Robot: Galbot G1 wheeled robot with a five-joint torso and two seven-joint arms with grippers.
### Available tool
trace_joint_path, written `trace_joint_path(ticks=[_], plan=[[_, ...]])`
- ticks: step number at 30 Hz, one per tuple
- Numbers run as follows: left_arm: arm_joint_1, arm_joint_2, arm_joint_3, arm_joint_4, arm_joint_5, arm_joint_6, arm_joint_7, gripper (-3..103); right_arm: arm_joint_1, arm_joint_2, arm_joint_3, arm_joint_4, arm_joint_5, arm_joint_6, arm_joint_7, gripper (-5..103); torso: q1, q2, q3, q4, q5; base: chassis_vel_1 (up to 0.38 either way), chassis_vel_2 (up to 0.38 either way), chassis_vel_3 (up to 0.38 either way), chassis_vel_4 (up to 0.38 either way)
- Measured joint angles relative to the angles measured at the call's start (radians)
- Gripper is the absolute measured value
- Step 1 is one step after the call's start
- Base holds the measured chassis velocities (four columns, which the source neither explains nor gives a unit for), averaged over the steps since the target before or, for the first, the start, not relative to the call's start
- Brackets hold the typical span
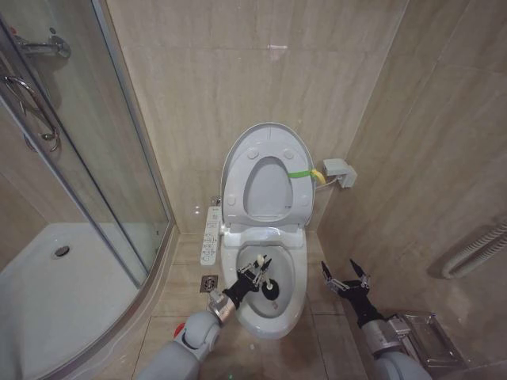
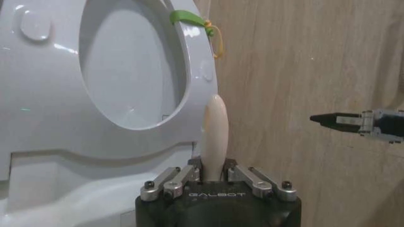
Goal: Open the toilet lid, clean the toilet bowl with a toilet brush, close the toilet lid, and flush.
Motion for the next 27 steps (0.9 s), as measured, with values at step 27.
trace_joint_path(ticks=[27], plan=[[-0.13,-0.02,-0.02,0.281,0.037,-0.094,0.04,19,0.0,0.0,0.0,0.0,0.0,0.0,0.0,100,0.0,0.0,0.0,0.0,-0.0001,0.0,0.0,0.0,0.0]])
